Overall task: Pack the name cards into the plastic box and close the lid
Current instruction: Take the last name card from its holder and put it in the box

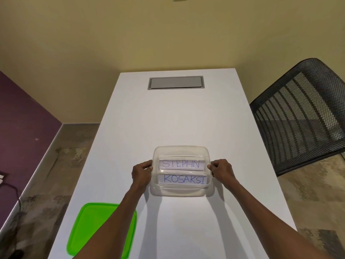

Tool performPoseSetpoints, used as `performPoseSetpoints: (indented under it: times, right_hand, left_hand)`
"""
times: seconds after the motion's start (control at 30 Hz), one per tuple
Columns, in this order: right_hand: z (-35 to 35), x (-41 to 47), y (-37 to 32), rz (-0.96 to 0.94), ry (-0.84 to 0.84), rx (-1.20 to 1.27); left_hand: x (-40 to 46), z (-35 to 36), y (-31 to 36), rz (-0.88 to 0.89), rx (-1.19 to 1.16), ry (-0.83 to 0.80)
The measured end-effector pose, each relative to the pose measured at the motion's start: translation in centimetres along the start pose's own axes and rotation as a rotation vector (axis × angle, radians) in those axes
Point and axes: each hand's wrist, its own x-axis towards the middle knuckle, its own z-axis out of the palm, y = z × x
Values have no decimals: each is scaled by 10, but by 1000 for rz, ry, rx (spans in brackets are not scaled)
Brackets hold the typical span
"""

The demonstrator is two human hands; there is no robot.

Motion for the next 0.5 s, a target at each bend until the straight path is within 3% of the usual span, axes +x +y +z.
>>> performPoseSetpoints:
  times: [0.5]
  right_hand:
    - [5, 6, 6, -2, 27, 12]
  left_hand:
    - [13, 0, -5, 15, 14, -32]
